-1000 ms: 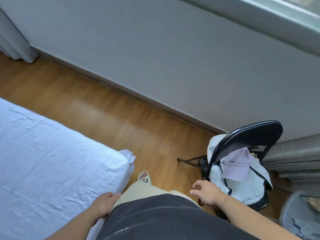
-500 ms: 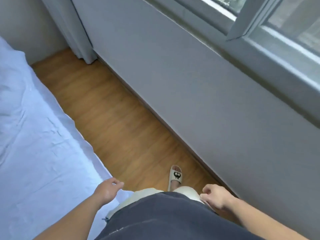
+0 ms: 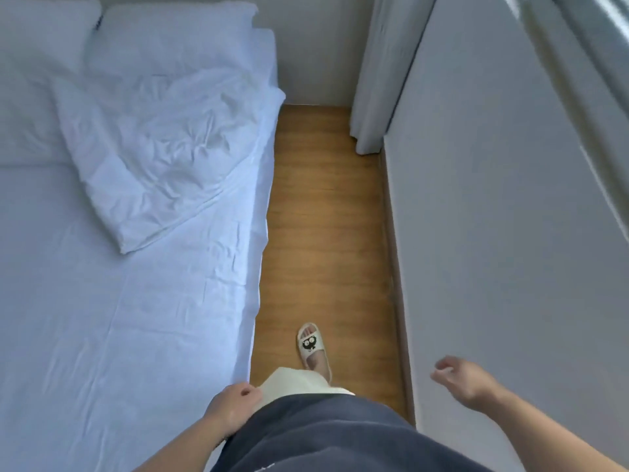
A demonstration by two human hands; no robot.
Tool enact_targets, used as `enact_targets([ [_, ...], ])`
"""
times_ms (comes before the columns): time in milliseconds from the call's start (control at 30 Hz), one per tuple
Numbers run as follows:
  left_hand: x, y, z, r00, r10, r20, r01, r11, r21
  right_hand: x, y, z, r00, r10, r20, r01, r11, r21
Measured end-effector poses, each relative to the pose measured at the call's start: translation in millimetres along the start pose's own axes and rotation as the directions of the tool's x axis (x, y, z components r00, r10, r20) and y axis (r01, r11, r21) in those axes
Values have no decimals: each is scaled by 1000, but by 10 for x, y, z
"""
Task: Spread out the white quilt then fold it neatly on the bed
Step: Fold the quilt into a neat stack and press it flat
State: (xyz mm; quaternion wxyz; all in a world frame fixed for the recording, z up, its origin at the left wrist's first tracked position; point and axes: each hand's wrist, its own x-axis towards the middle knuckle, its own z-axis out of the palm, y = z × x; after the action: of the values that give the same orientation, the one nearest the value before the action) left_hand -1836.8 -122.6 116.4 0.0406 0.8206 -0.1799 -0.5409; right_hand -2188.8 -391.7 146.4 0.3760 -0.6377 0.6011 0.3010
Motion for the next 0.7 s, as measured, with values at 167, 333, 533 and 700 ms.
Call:
enact_targets([
  [167, 505, 610, -813, 998, -60, -26, 56, 991, -124, 627, -1341, -694, 989, -137, 54, 140, 988, -66],
  [333, 891, 1093, -1590, 984, -130, -124, 88, 951, -297, 1154, -2555, -1466, 936, -324, 140, 351, 895, -275],
  [533, 1180, 1448, -2054, 930, -342, -138, 189, 764, -617, 2025, -3579, -2302, 889, -348, 296, 457, 670, -585],
  [700, 1229, 1887, -2000, 870, -492, -25, 282, 538, -794, 2658, -4522, -3151, 767, -444, 463, 604, 258, -754],
])
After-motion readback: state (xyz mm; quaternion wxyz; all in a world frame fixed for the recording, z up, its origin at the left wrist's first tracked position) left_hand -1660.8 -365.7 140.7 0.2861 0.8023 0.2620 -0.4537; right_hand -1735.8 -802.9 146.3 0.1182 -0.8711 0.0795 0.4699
